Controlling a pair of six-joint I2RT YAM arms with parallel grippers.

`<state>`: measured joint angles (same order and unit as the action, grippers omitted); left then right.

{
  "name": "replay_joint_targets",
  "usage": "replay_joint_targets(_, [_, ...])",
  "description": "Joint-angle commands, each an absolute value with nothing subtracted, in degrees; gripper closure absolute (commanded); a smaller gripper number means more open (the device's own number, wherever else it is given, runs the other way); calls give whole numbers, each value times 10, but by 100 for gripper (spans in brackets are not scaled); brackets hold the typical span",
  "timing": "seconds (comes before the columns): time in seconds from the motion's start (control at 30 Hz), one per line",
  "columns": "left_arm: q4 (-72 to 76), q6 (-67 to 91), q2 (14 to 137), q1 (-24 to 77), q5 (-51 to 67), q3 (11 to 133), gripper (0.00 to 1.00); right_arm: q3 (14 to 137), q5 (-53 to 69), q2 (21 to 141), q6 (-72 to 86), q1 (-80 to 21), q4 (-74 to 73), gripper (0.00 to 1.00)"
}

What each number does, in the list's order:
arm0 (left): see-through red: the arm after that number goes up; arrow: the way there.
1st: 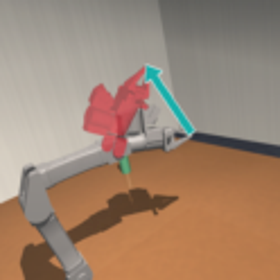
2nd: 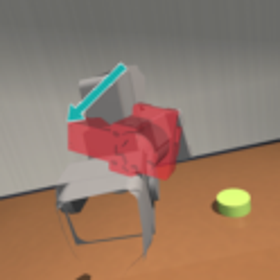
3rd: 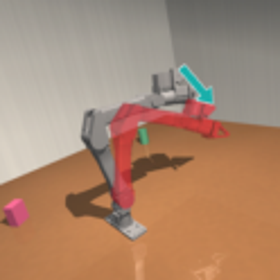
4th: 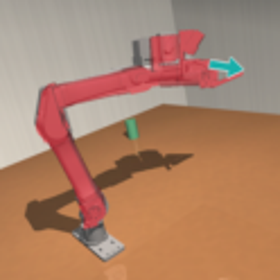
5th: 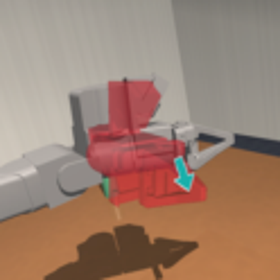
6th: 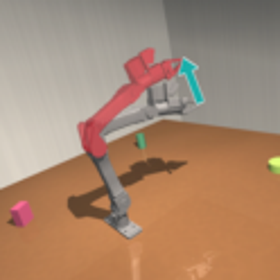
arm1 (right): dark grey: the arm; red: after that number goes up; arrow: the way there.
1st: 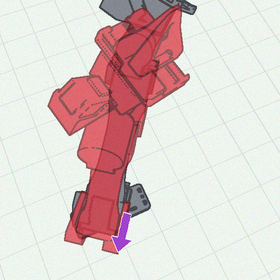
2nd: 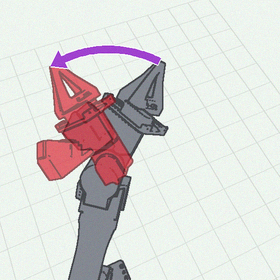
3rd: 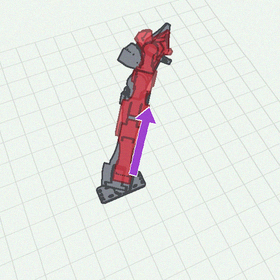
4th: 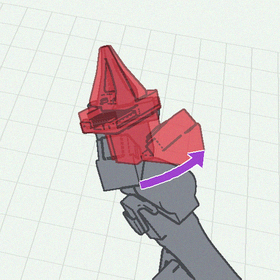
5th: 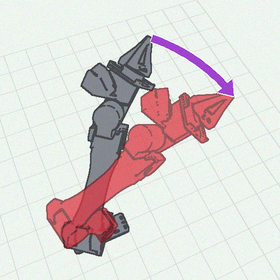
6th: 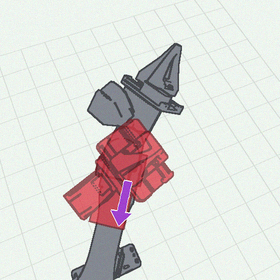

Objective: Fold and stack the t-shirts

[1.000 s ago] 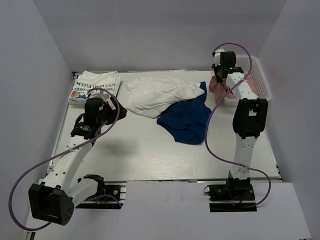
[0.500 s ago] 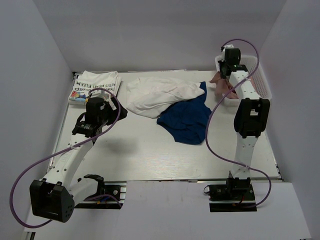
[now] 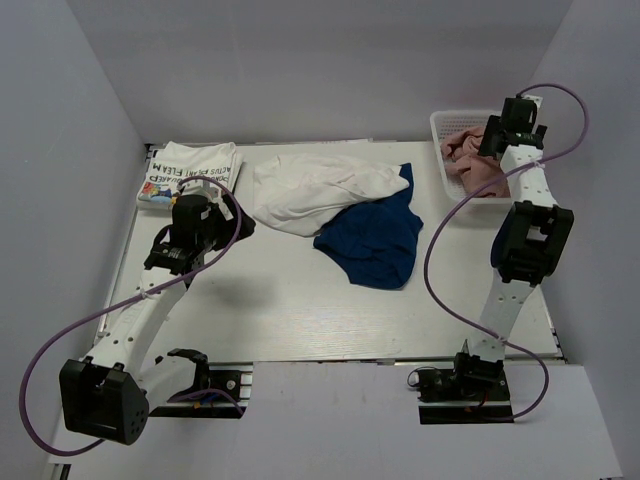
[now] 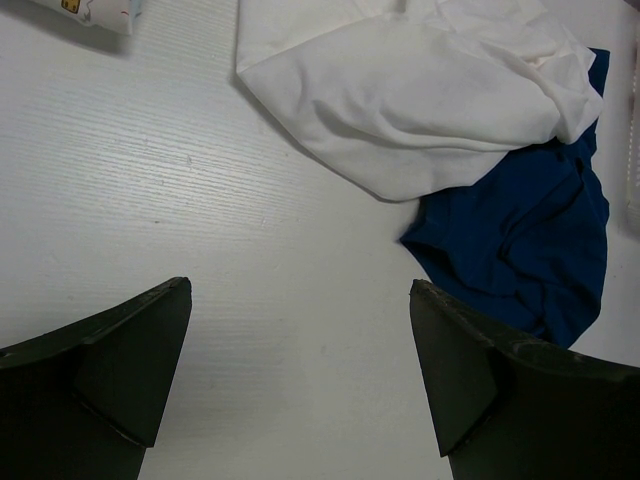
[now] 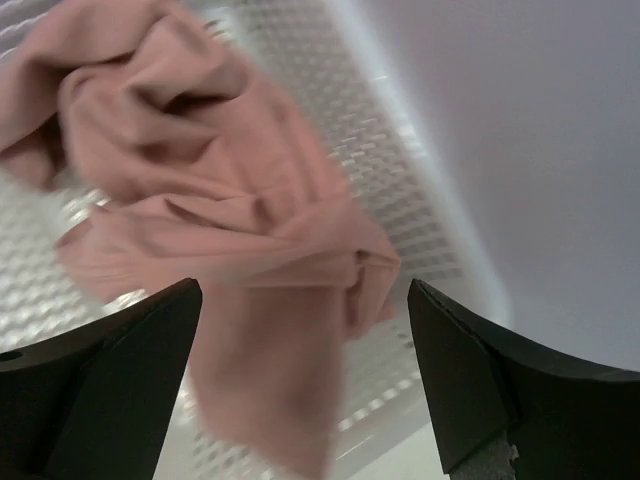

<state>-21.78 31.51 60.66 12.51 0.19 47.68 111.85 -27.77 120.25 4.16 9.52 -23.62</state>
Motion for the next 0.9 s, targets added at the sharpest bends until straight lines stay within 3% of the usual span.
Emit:
replay_joint_targets(0.0, [-207,315,605,127,10,494,0,1107,-165,1137,23,68,-228,10])
replay_joint_targets(0.07, [-207,315,598,127,15,494,0,1093,-86,1074,-19,49,-235,10])
replay_joint_targets(0.2, [-192,315,581,127,20,472,0,1026,-70,991,-36,8,-227,10])
replay_joint_targets(0.3, [-179,315,575,127,31,465,0,902,-59,891,-4,-33,-189,10])
replay_joint_targets(0.33, [-179,315,575,127,31,465,0,801,-58,869,48,-41,-172,10])
replay_joint_targets(0.47, [-174,315,586,127,43,465,0,669,-37,778,131,-115,-105,10])
replay_joint_targets(0.63, [-163,309,598,127,55,459,0,592,-79,780,159,-197,-117,10])
replay_joint_targets(0.87, [-171,309,603,127,45,453,0,552,-159,916,185,-276,-149,10])
